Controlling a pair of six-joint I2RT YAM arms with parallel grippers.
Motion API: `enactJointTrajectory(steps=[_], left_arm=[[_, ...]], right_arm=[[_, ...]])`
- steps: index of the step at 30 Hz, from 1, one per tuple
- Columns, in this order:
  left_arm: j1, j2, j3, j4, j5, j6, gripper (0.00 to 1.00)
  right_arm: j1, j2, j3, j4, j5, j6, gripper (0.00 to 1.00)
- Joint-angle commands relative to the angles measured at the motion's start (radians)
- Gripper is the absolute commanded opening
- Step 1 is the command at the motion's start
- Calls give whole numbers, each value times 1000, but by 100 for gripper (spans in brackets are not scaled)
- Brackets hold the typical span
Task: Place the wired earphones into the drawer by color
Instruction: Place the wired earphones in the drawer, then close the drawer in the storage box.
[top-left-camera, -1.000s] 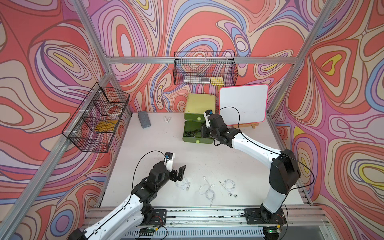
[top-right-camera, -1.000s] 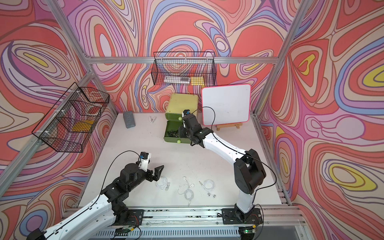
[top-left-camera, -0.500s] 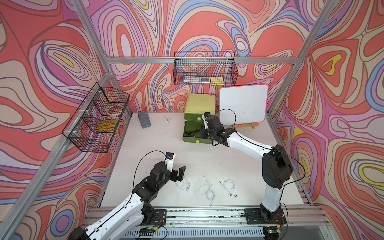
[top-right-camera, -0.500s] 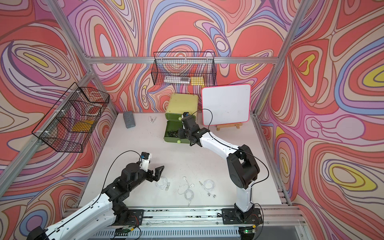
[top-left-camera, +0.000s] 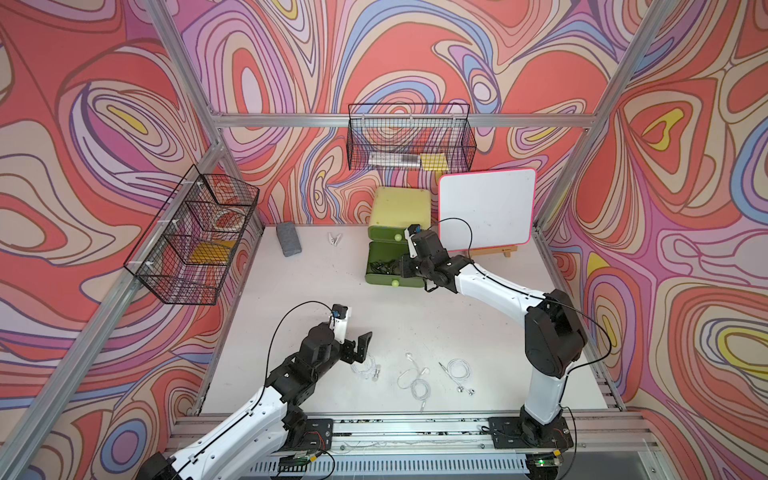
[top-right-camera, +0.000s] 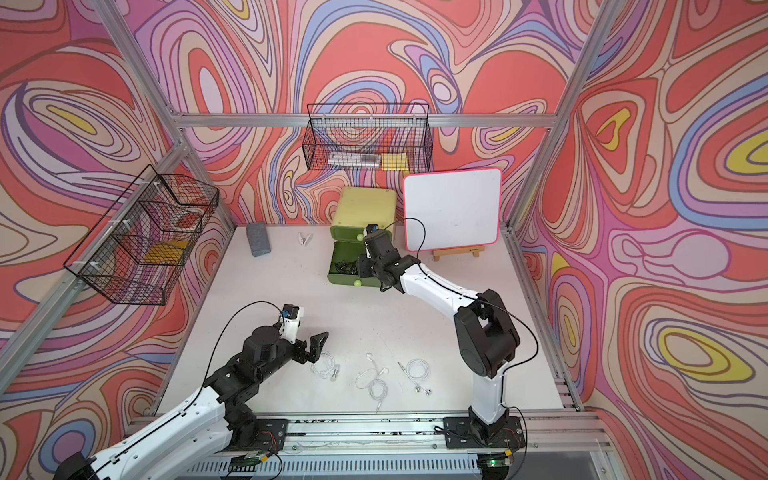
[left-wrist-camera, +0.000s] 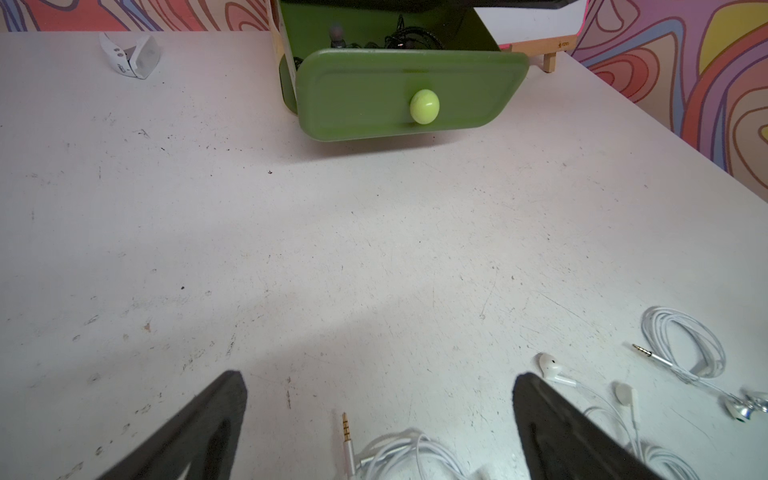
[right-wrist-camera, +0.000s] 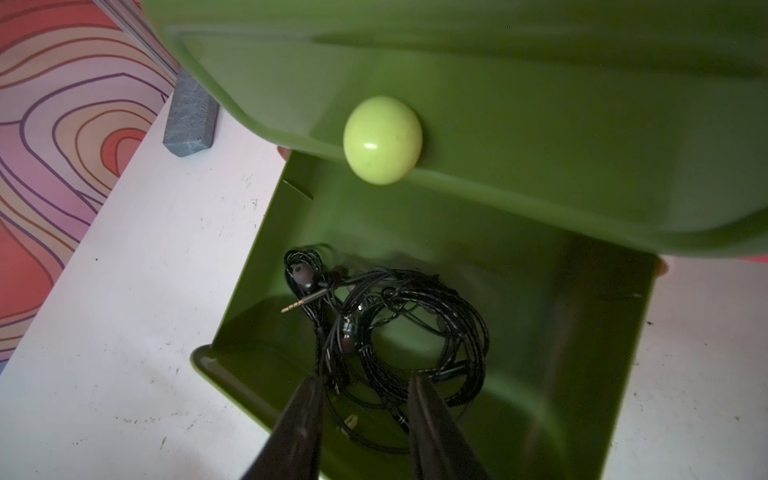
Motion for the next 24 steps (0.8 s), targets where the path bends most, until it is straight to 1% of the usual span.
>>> enactJointTrajectory(steps=[1, 5, 11, 12, 14, 16, 17, 20, 24], left_arm=[[-1, -8, 1, 10, 11, 20, 99], [-1, -23, -3, 6, 6, 20, 99], [-2, -29, 14, -31, -8, -18, 99], [-2, -28, 24, -43, -11, -31, 99], [-3, -23, 44, -69, -12, -55, 99], [-2, -14, 65, -79, -6, -77, 99], [-2, -9, 75, -82, -4, -90, 99], [-3, 17, 102, -74, -9, -134, 99], [-2, 89, 159, -64, -7, -191, 99]], right_arm=[[-7, -77, -31, -1, 16, -8, 40], [-11, -160, -87, -2, 51, -22, 44], [-22, -260, -171, -22, 124, -52, 58], [-22, -279, -191, -24, 142, -56, 62], [-24, -318, -230, -22, 169, -65, 74], [-25, -357, -276, -11, 194, -72, 91], [-25, -376, -300, -2, 207, -80, 94], [-26, -427, -377, 31, 265, -97, 98], [-27, -490, -479, 103, 305, -90, 98]])
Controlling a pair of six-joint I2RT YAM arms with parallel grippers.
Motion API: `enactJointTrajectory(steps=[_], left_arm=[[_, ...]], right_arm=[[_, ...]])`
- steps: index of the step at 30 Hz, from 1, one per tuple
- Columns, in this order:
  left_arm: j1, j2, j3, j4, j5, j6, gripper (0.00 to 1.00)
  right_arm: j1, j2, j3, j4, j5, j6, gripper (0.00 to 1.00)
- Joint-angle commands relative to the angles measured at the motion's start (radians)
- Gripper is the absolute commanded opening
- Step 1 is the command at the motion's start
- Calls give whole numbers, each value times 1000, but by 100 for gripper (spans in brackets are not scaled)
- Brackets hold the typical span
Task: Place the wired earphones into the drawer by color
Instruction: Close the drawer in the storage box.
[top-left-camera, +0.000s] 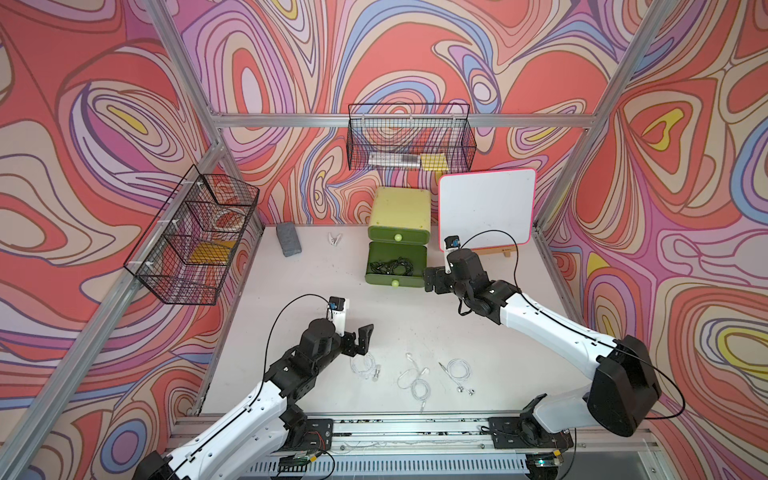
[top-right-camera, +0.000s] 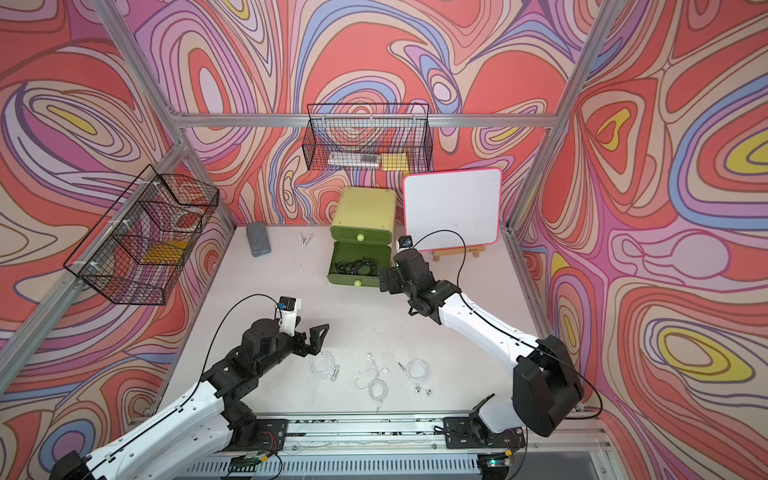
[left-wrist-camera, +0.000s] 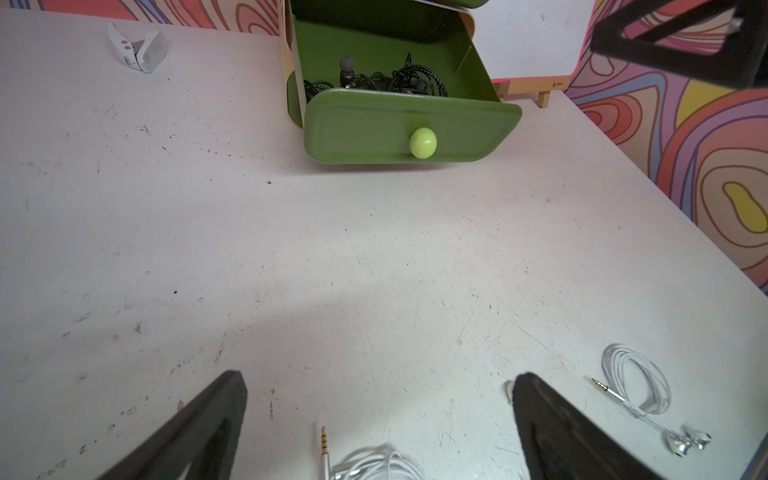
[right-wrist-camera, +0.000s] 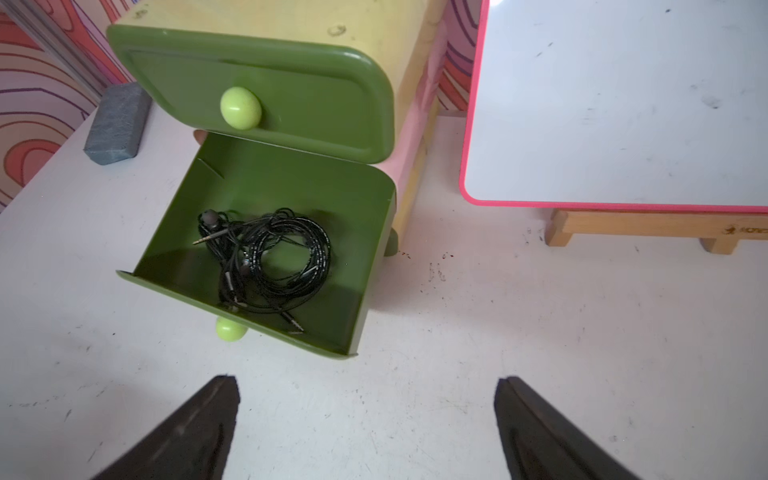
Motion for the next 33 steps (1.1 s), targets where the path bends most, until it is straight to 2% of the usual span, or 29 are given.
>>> enactJointTrajectory(steps=[1, 11, 14, 24, 33], left_arm=[[-2, 59, 58, 4, -1, -77, 99], [-3, 289, 124, 175, -4, -267, 99], [-5, 358, 124, 251, -14, -309, 95], [-23, 586, 186, 500, -31, -400, 85], [-39, 704, 220, 632, -29, -442, 76]], right_arm=[[-5, -60, -78, 98, 72, -7, 98], [-5, -178, -317, 367, 99, -62, 98], [-6, -198, -359, 412, 89, -77, 98], [-5, -255, -420, 461, 136, -65, 96], [-6, -284, -431, 461, 153, -71, 96]])
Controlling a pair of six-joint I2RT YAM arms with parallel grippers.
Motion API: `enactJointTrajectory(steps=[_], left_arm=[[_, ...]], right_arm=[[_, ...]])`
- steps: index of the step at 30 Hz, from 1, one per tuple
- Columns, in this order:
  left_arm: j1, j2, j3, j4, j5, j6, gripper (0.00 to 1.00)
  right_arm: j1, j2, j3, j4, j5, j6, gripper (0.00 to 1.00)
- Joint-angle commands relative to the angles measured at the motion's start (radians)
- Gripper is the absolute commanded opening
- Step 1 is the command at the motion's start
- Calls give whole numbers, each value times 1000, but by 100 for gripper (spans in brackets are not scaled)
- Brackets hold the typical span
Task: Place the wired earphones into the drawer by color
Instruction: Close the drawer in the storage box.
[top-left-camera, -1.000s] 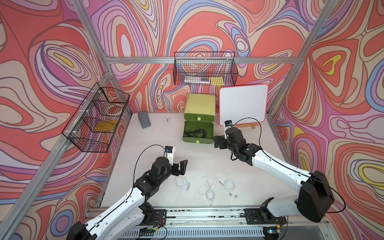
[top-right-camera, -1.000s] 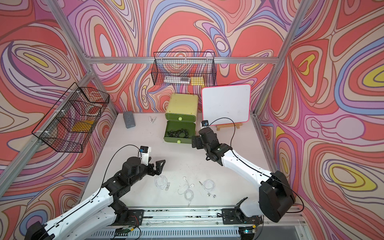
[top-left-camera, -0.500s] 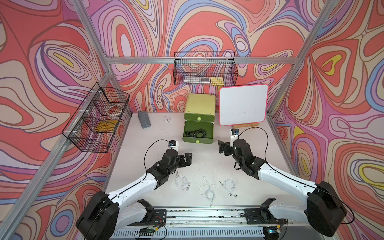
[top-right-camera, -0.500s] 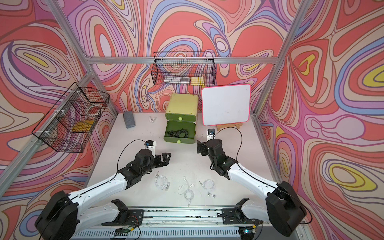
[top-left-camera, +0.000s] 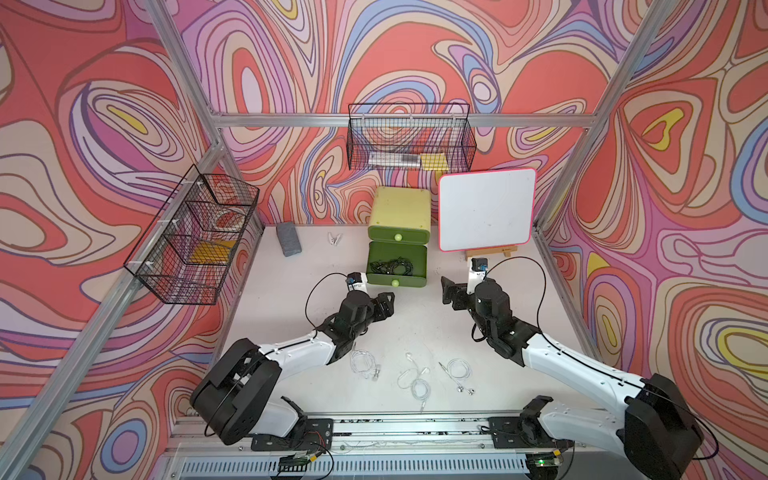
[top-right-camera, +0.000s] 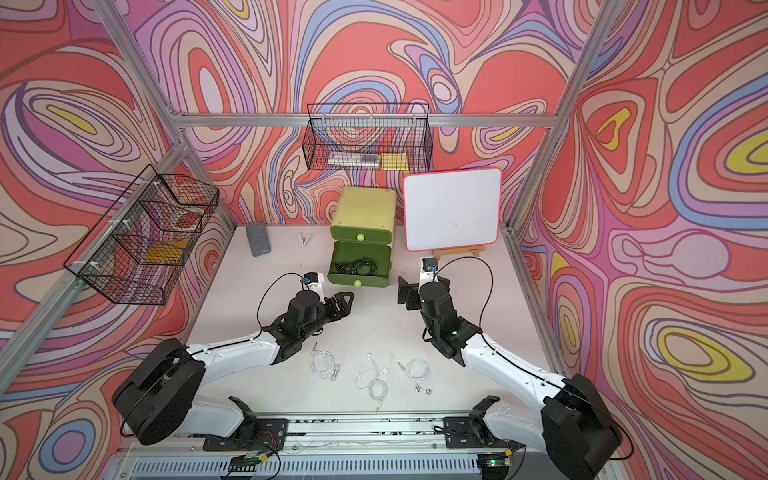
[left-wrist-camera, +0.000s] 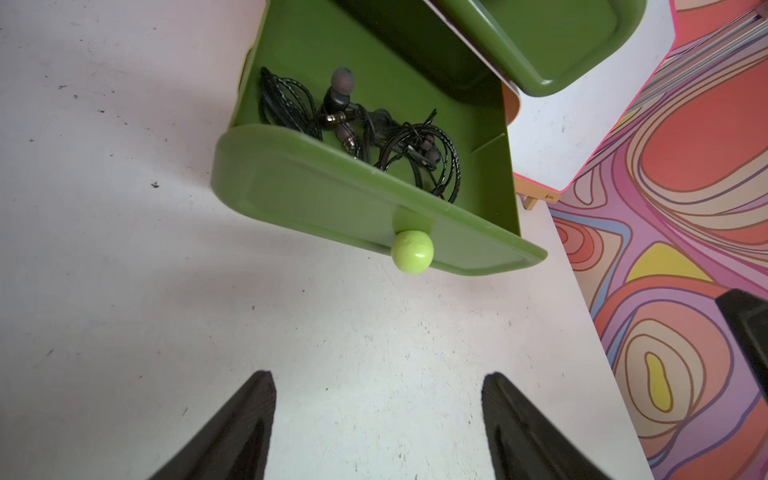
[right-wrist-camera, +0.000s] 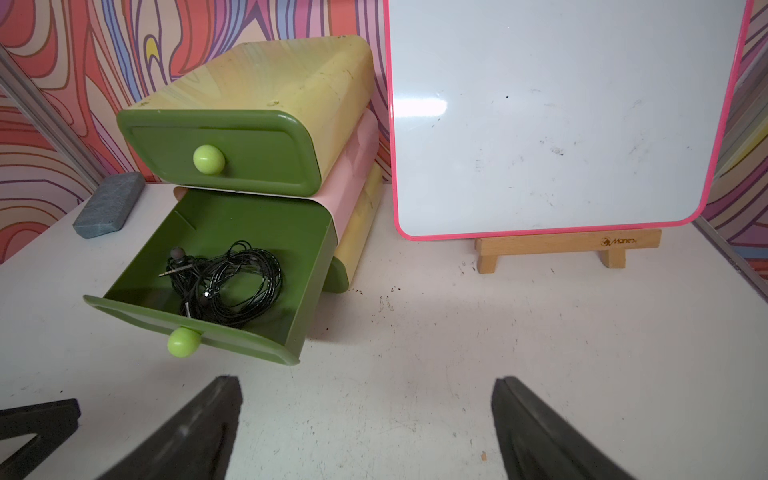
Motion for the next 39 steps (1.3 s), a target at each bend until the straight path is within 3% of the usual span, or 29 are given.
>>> enactJointTrajectory(steps=[1, 21, 33, 39], left_arm=[[-7, 31, 29, 103, 0, -21, 76], [-9, 232, 113, 247, 37, -51, 59], [0, 297, 150, 257, 46, -41, 41], [13, 319, 165, 263, 59, -32, 38]], right_arm=[[-4, -18, -12, 22, 21, -10, 96], [-3, -11, -13, 24, 31, -15, 96], [-4, -20, -13, 19, 31, -17, 96], [-4, -17, -13, 21, 29, -18, 96]])
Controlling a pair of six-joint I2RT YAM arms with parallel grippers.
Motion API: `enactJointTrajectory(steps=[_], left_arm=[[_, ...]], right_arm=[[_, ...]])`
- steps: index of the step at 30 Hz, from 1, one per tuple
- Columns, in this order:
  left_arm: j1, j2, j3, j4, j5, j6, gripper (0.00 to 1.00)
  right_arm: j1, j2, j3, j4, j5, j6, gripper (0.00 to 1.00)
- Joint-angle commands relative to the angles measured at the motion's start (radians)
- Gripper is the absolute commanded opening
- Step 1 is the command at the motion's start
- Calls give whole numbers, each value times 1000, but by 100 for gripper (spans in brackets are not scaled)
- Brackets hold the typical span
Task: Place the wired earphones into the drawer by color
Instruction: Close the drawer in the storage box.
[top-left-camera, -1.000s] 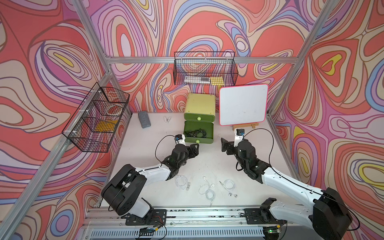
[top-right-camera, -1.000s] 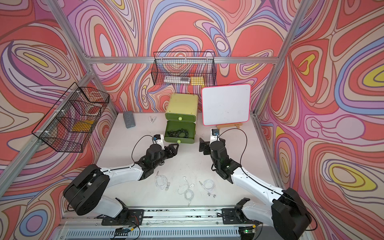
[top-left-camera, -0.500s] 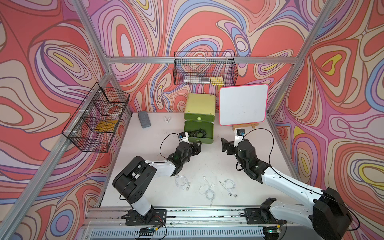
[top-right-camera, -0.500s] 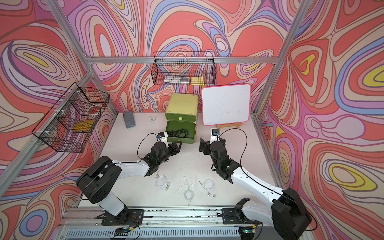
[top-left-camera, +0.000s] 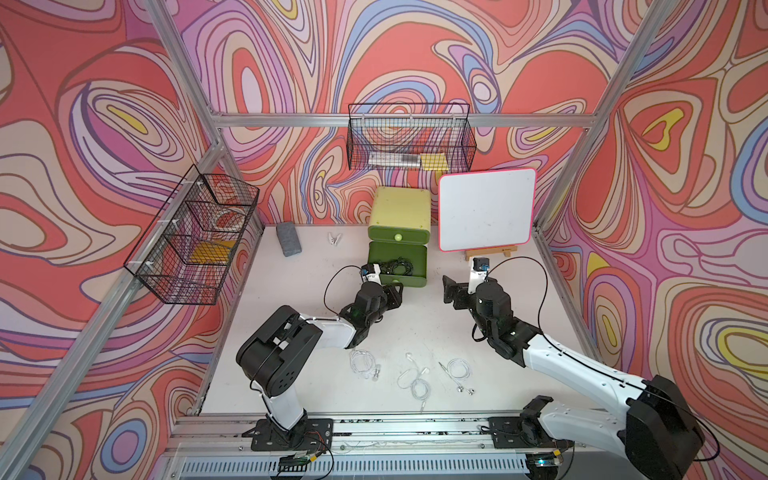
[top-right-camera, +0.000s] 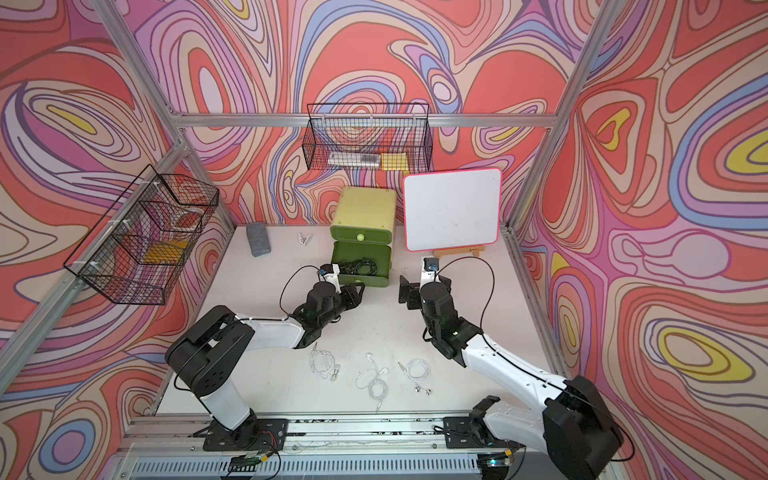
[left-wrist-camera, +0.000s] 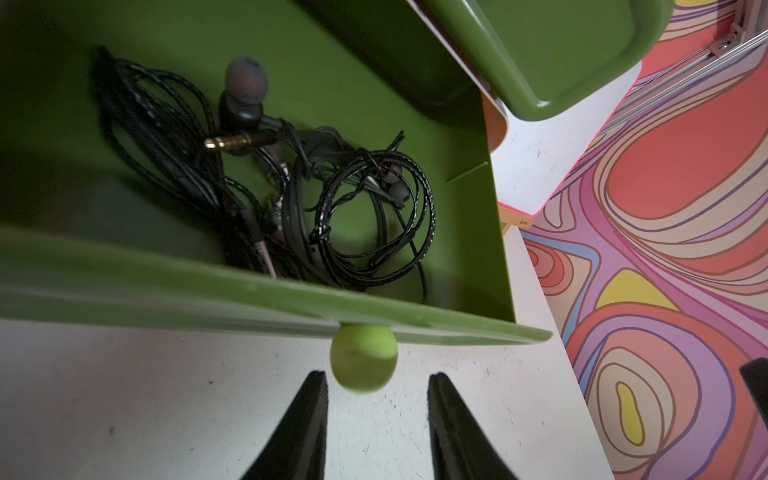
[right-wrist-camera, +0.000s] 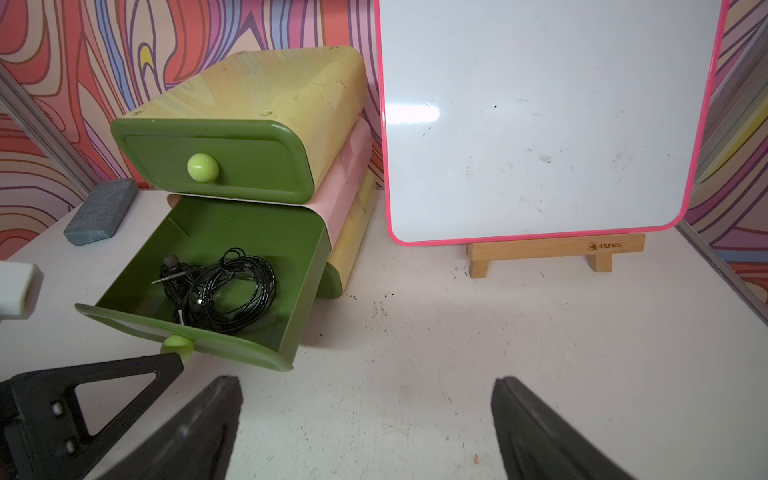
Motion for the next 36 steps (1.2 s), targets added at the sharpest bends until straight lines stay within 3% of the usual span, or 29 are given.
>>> enactJointTrajectory(steps=[1, 25, 36], left_arm=[[11, 20, 24, 26, 16, 15, 38], [28, 37, 61, 13, 29, 67, 24], [28, -9, 85, -19, 29, 99, 23]], right_arm=[[-4, -13, -13, 16, 10, -10, 96], [-3, 4, -11, 19, 9, -10, 96], [-3, 7, -11, 21, 9, -10, 96]])
